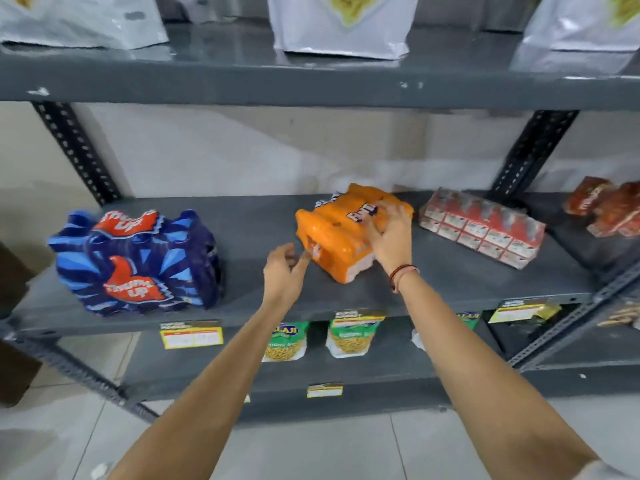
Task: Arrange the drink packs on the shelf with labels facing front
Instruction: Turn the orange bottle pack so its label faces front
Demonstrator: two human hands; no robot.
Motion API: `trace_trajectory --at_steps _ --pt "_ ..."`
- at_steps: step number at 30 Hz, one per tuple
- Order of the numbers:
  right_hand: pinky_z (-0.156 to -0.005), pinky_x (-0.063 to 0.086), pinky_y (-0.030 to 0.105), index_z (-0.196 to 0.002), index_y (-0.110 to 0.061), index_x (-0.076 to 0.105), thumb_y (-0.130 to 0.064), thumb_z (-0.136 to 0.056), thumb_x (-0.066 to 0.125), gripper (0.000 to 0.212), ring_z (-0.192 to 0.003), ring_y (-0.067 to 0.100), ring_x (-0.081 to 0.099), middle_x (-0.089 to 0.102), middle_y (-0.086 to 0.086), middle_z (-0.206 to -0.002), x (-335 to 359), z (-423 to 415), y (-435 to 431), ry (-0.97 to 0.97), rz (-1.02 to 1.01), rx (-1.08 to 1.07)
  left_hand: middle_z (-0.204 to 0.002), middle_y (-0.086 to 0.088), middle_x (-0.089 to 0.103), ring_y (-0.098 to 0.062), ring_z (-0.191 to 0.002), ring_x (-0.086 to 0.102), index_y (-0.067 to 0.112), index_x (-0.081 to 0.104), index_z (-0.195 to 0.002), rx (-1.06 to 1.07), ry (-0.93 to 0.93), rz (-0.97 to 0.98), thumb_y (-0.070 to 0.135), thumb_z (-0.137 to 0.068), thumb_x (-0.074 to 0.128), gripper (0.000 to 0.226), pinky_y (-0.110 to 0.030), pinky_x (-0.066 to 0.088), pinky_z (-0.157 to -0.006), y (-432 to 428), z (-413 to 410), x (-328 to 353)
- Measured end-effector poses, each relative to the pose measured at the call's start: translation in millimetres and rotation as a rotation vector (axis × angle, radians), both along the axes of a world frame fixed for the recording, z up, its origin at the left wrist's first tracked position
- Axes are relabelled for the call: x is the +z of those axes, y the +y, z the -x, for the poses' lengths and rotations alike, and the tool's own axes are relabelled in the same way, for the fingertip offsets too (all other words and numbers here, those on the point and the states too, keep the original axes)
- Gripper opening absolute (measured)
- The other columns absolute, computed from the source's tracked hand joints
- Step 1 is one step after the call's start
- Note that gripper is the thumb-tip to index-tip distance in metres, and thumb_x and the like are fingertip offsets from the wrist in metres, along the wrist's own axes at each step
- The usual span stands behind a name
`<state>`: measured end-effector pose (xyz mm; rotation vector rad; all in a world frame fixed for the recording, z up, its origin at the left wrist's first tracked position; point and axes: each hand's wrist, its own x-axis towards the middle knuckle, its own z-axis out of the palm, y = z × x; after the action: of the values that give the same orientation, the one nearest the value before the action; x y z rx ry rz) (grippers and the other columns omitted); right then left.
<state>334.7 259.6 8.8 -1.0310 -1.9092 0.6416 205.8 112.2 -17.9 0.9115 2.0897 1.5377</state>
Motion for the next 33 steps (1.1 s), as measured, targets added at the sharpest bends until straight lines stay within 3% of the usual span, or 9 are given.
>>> trace_trajectory --at_steps 2,6,10,14,18,22,27,29,33 --pt "-0.097 0.034 0.037 -0.123 0.000 0.051 -0.029 -0.085 0.062 0.049 -0.119 0.039 0.043 0.049 0.024 -0.125 2.3 -13.3 33.0 -0.137 0.044 -0.068 -0.102 -0.013 0.059 -0.025 -0.096 0.056 0.016 0.056 -0.096 -0.040 -0.052 0.098 0.046 -0.085 0.057 0.032 -0.030 0.038 -0.076 33.8 -11.5 7.3" --pt "-0.107 0.030 0.042 -0.139 0.002 0.029 -0.046 -0.083 0.062 0.081 -0.133 0.039 0.033 0.036 0.026 -0.144 2.1 -25.1 90.3 -0.236 0.288 -0.034 -0.133 -0.009 0.053 -0.025 -0.114 0.054 0.019 0.037 -0.137 0.026 -0.422 0.049 0.047 -0.080 0.064 0.069 -0.031 0.040 -0.083 85.8 -37.0 16.3" --pt "-0.101 0.043 0.049 -0.132 -0.003 0.040 -0.051 -0.085 0.055 0.068 -0.121 0.035 0.049 0.048 0.021 -0.136 -15.8 -36.8 115.5 -0.089 0.626 0.140 -0.132 -0.009 0.051 -0.027 -0.113 0.054 0.017 0.030 -0.137 0.156 -0.426 0.062 0.039 -0.077 0.068 0.074 -0.033 0.043 -0.083 104.0 -37.9 7.7" --pt "-0.091 0.051 0.052 -0.129 -0.009 0.043 -0.052 -0.084 0.056 0.063 -0.115 0.033 0.055 0.055 0.016 -0.128 -32.9 -45.8 104.7 0.068 0.626 0.166 -0.128 -0.007 0.056 -0.026 -0.109 0.057 0.017 0.040 -0.126 0.089 -0.475 0.015 0.034 -0.076 0.070 0.060 -0.043 0.048 -0.093 103.6 -14.9 -3.9" --pt "-0.098 0.047 0.050 -0.133 -0.016 0.039 -0.047 -0.086 0.056 0.059 -0.116 0.028 0.055 0.054 0.011 -0.131 -46.0 -58.2 83.9 0.192 0.561 0.167 -0.128 -0.004 0.058 -0.023 -0.109 0.060 0.022 0.038 -0.132 -0.080 -0.327 -0.063 0.033 -0.079 0.070 0.063 -0.048 0.050 -0.093 94.8 -4.9 -5.9" --pt "-0.101 0.039 0.036 -0.132 -0.020 0.037 -0.039 -0.086 0.060 0.055 -0.122 0.024 0.050 0.051 -0.002 -0.127 -53.8 -80.4 73.0 0.160 0.435 0.227 -0.132 0.003 0.052 -0.017 -0.113 0.055 0.026 0.028 -0.139 -0.180 -0.087 -0.042 0.037 -0.077 0.069 0.076 -0.038 0.051 -0.091 84.9 -1.8 -4.5" --pt "-0.114 -0.004 0.057 -0.137 -0.016 0.033 -0.042 -0.084 0.061 0.066 -0.137 0.026 0.034 0.046 0.006 -0.142 -66.9 -93.5 68.2 -0.050 0.248 0.145 -0.133 0.007 0.048 -0.010 -0.113 0.052 0.026 0.021 -0.141 -0.198 0.114 -0.039 0.042 -0.072 0.072 0.087 -0.025 0.048 -0.089 69.9 -6.6 -16.1" --pt "-0.116 -0.001 0.054 -0.138 -0.012 0.030 -0.039 -0.083 0.064 0.070 -0.138 0.027 0.031 0.048 0.010 -0.141 -73.7 -96.4 61.0 -0.060 0.228 0.141 -0.131 0.012 0.045 -0.004 -0.111 0.050 0.034 0.018 -0.140 -0.174 0.165 -0.016 0.047 -0.069 0.073 0.091 -0.021 0.045 -0.088 62.5 -11.7 -24.2" --pt "-0.111 0.024 0.058 -0.135 -0.003 0.035 -0.033 -0.083 0.066 0.067 -0.130 0.038 0.040 0.050 0.021 -0.135 -77.0 -96.4 52.5 -0.103 0.217 0.172 -0.142 -0.003 0.044 -0.023 -0.127 0.046 0.034 0.012 -0.143 -0.164 0.149 0.053 0.035 -0.077 0.071 0.088 -0.044 0.039 -0.102 57.0 -13.1 -33.8"
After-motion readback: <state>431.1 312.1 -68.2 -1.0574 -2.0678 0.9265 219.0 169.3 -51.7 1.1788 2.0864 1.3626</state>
